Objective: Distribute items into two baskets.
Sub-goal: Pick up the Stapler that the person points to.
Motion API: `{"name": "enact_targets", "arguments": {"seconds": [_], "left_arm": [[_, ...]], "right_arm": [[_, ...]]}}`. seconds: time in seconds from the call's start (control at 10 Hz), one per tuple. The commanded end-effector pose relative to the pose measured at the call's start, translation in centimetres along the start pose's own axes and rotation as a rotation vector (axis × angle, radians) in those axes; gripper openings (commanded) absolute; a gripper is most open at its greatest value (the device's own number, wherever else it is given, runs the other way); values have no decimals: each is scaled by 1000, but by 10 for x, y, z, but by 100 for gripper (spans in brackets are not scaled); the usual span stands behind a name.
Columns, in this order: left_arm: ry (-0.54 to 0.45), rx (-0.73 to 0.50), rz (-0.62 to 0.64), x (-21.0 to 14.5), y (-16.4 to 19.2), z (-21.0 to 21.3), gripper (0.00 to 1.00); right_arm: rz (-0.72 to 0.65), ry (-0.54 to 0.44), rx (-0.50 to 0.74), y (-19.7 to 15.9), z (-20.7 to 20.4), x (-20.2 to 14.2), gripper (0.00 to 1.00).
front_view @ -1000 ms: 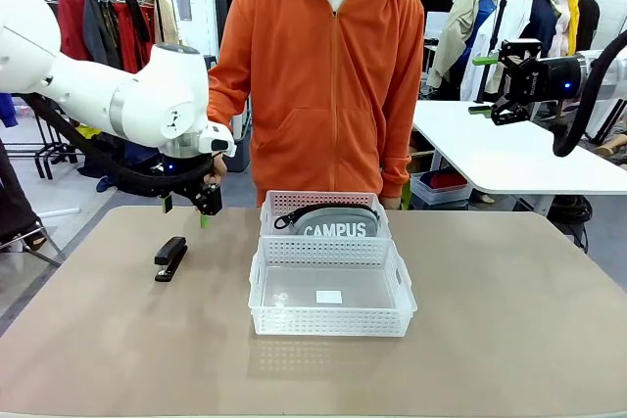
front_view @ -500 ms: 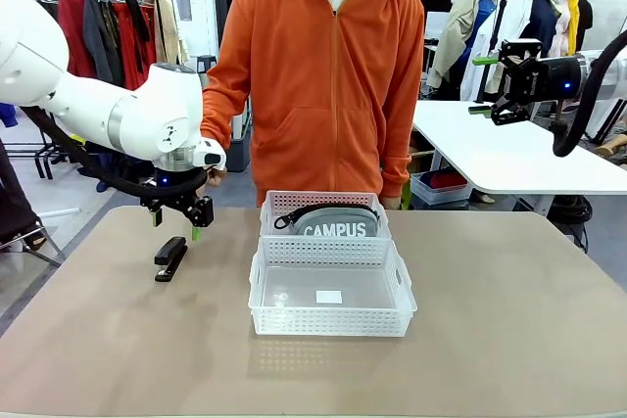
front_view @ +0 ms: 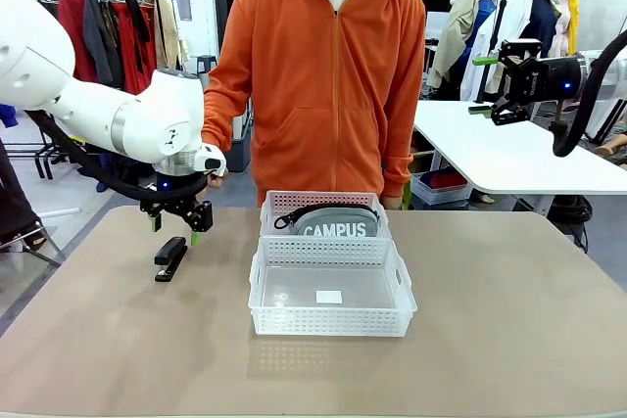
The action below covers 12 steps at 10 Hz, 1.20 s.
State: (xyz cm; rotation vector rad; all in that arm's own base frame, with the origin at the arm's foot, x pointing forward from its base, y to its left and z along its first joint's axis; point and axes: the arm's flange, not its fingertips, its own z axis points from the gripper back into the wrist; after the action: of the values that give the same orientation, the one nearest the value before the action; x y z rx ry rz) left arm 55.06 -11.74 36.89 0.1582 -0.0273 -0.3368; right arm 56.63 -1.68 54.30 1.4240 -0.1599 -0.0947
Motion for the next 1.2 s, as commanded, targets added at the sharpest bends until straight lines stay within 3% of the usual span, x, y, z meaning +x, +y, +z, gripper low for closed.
{"name": "enact_targets", "arguments": {"seconds": [0.0,0.3,0.8,0.9,1.1], "left_arm": [[65,-26,38,15,8,-11,100],[119,-47,66,24,9,-27,100],[169,-86,131,18,23,-38,5],[173,-97,143,17,28,-39,0],[183,-109,158,14,31,-40,0]], "right_arm": [[4,-3,6,2,0,0,100],[4,-3,6,2,0,0,100],[4,-3,6,2,0,0,100],[4,-3,6,2,0,0,100],[4,-3,6,2,0,0,100]]}}
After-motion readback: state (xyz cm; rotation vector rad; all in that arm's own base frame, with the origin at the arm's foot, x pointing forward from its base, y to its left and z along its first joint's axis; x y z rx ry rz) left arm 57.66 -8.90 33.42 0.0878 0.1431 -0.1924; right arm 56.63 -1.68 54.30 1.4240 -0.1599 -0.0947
